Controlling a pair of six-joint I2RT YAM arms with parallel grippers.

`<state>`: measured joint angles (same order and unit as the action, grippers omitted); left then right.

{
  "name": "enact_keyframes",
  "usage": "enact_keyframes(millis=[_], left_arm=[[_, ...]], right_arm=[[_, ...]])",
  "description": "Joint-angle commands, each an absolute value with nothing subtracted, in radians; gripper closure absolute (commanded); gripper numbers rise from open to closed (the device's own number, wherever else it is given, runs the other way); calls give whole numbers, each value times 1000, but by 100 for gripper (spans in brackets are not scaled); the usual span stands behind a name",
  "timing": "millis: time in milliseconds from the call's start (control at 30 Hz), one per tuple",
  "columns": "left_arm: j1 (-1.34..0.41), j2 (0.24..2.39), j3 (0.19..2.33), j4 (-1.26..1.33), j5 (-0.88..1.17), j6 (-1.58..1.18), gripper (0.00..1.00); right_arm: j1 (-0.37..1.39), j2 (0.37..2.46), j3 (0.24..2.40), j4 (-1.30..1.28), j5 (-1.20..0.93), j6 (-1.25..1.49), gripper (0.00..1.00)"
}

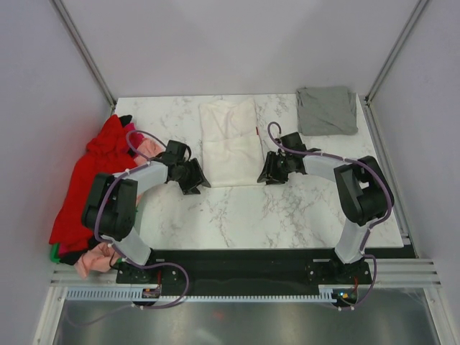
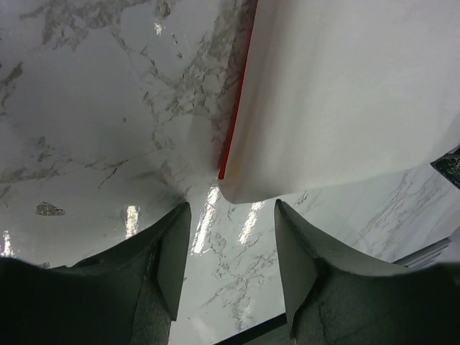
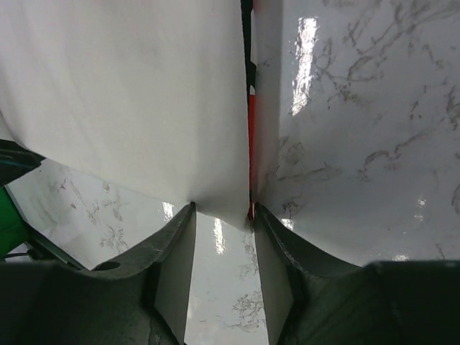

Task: Fold and stack the t-shirts
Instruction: Fold the tshirt

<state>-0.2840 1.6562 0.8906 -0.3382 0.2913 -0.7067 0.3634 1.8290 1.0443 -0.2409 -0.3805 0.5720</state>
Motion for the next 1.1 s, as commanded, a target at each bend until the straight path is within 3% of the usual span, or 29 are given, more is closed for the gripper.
enact_keyframes(millis=[0, 233, 367, 500, 600, 667, 833, 1067], left_arm=[[-295, 1664, 879, -261, 298, -736, 43], [-296, 1704, 885, -215, 285, -742, 47], [-296, 1721, 900, -204, 272, -741, 63], [-296, 1735, 928, -199, 250, -735, 72], [-296, 1735, 959, -195, 253, -730, 87], [-298, 1706, 976, -204, 262, -729, 98], [-337, 1597, 962, -276, 261, -729, 98], [-448, 1310, 891, -432, 235, -788, 98]], right_arm=[[357, 1878, 1049, -218, -365, 554, 55], [351, 1890, 1052, -209, -377, 557, 61], [351, 1894, 1052, -209, -382, 557, 65], [348, 1910, 1057, -206, -388, 552, 72], [348, 1914, 1054, -204, -393, 548, 85], [345, 1904, 1049, -206, -397, 549, 100], [342, 1809, 1002, -213, -400, 569, 100], [344, 1490, 865, -297, -399, 609, 100]])
